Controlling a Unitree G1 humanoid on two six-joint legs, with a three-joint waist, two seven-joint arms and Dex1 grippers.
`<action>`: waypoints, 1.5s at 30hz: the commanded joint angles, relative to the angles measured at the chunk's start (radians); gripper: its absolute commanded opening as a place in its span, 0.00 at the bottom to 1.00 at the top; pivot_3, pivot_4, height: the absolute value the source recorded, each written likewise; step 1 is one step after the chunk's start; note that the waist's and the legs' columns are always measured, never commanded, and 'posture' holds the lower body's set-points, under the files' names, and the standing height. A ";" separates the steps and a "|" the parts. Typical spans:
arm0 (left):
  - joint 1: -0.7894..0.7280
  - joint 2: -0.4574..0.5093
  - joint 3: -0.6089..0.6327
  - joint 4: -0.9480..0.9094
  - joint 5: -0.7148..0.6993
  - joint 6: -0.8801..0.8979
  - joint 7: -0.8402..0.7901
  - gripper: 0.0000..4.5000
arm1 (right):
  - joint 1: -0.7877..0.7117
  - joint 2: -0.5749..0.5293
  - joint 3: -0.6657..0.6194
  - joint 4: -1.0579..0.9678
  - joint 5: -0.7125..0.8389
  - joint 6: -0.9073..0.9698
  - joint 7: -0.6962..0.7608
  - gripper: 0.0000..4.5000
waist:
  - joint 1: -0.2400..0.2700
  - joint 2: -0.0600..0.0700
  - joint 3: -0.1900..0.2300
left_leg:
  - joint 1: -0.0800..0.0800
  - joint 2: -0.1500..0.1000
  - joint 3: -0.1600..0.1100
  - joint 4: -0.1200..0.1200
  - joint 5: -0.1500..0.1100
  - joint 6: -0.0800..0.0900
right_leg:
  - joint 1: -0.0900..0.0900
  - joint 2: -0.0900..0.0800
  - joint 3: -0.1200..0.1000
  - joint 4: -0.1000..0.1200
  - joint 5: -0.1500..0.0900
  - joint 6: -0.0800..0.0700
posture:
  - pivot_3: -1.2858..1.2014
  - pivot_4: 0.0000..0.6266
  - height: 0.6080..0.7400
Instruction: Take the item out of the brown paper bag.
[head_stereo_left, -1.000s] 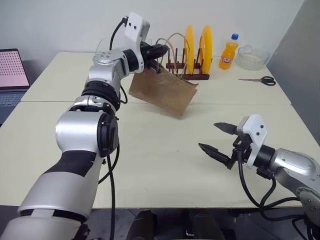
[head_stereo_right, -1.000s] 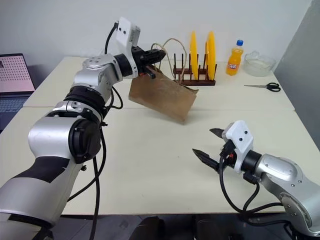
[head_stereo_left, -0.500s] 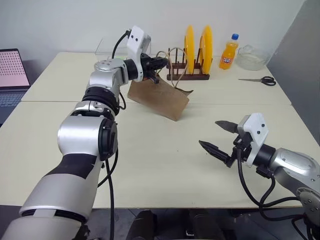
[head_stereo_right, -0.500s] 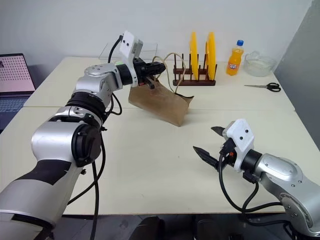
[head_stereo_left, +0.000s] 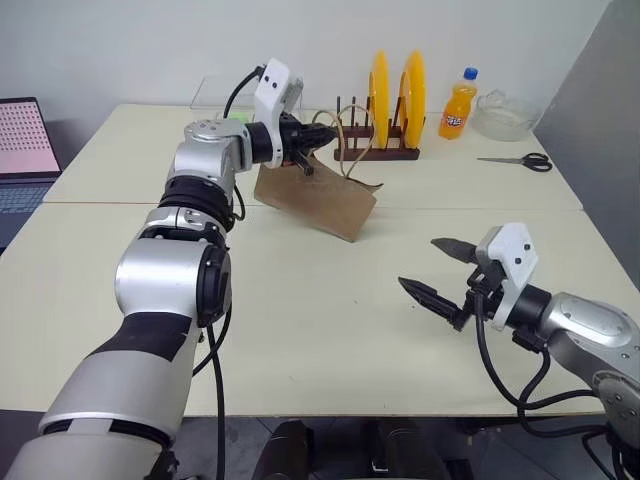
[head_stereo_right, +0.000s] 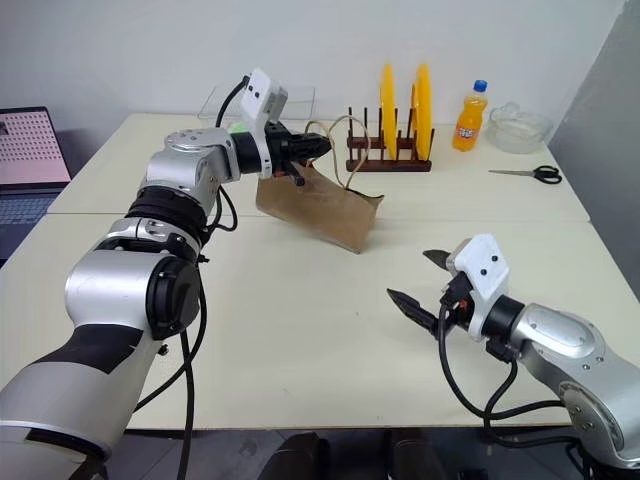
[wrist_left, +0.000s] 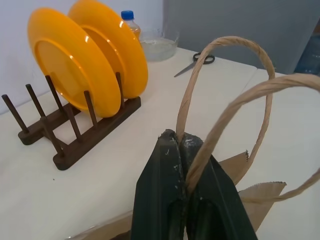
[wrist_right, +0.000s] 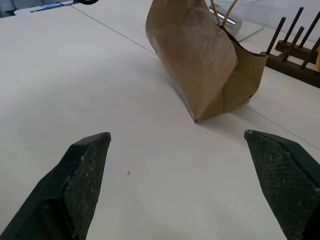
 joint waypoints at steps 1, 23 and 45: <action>-0.005 0.031 -0.009 -0.063 0.000 0.029 0.018 0.01 | -0.022 0.015 -0.015 -0.015 -0.003 -0.064 0.013 1.00 | -0.001 0.000 0.000 | 0.000 0.000 0.000 0.000 0.000 0.000 | 0.000 0.000 0.000 0.000 0.000 0.000 | 0.52 0.24 1.00; 0.113 0.065 -0.056 -0.351 -0.022 0.275 0.006 0.01 | -0.062 0.034 0.041 0.042 -0.040 -0.125 0.025 1.00 | 0.000 0.000 0.000 | 0.001 0.000 0.001 0.000 0.000 0.000 | 0.000 0.000 0.001 0.001 0.000 0.000 | 0.52 0.24 1.00; 0.355 0.222 -0.093 -0.579 -0.010 0.014 0.021 0.74 | -0.138 0.028 0.101 0.099 -0.084 -0.158 0.093 1.00 | -0.004 0.000 0.000 | 0.003 0.000 0.002 0.000 0.000 0.000 | 0.000 0.000 0.004 0.002 0.000 -0.001 | 0.52 0.24 1.00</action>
